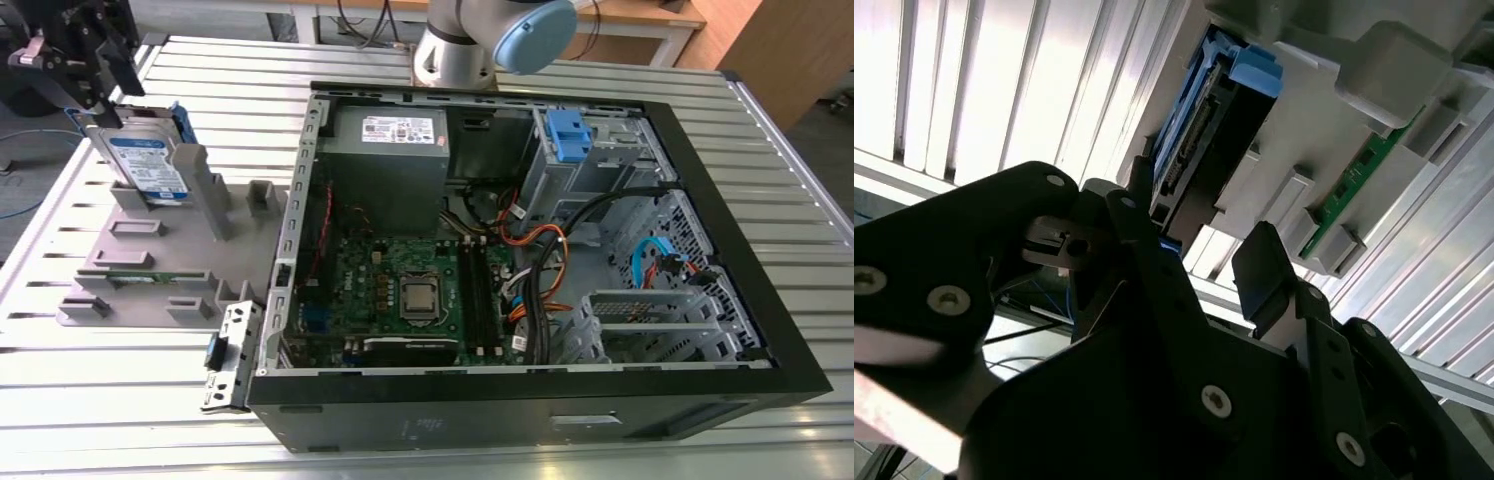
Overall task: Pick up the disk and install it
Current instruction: 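Pick up the disk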
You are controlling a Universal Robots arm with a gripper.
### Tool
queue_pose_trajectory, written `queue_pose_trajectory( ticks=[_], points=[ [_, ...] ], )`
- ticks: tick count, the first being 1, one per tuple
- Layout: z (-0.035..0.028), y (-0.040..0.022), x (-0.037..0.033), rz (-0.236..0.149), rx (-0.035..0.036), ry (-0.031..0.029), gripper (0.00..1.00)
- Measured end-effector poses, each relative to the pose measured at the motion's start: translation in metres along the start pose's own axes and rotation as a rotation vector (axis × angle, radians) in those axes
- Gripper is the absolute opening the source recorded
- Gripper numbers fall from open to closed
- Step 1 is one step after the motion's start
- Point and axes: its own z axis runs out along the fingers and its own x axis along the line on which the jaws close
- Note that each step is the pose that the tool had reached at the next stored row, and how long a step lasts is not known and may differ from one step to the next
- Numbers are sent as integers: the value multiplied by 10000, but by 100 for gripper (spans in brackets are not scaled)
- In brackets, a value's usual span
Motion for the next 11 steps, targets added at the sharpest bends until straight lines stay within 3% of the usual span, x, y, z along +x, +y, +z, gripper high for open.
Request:
queue_pose_trajectory(
  ticks=[11],
  points=[
    [43,10,2,-560,36,9,58]
  ],
)
